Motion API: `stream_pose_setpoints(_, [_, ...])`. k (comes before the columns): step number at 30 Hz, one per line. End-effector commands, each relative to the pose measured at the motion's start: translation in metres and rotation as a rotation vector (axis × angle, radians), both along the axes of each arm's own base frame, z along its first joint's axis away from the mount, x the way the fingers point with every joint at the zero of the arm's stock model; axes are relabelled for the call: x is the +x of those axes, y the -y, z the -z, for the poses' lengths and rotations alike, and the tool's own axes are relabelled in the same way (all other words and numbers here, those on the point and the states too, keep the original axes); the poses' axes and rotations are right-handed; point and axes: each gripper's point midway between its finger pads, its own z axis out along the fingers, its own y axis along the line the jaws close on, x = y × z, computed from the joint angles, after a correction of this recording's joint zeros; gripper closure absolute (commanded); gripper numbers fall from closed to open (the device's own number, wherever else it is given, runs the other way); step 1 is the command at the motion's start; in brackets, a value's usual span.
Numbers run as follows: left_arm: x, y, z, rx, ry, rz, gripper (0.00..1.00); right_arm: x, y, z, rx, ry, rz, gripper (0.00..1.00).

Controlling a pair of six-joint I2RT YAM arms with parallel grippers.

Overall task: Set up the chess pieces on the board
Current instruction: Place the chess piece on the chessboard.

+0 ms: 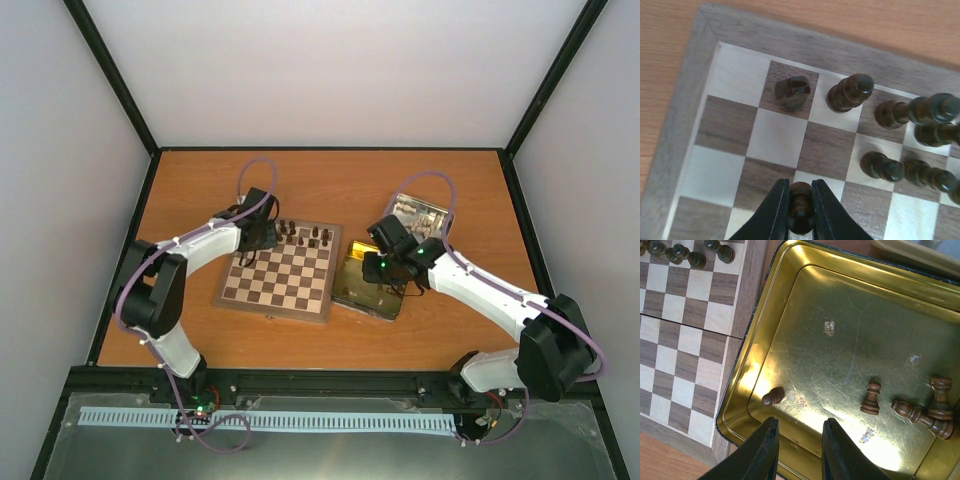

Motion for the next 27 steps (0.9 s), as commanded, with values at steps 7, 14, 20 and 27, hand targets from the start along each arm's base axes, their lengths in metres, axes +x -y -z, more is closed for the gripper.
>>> stream_pose_setpoints(7, [0.027, 0.013, 0.001, -0.020, 0.025, 0.047, 0.90, 0.003, 0.005, 0.000, 0.016, 0.024, 0.033, 0.74])
stream_pose_setpoints(14, [0.035, 0.013, 0.016, 0.007, 0.003, 0.042, 0.88, 0.001, 0.007, 0.000, 0.014, 0.022, 0.039, 0.74])
stream_pose_setpoints(20, [0.034, 0.010, 0.018, 0.022, -0.006, 0.039, 0.79, 0.000, 0.008, 0.000, 0.012, 0.021, 0.042, 0.74])
stream_pose_setpoints(27, [0.023, 0.010, -0.015, -0.016, 0.029, 0.042, 0.61, 0.003, 0.014, -0.005, -0.018, 0.042, 0.051, 0.73])
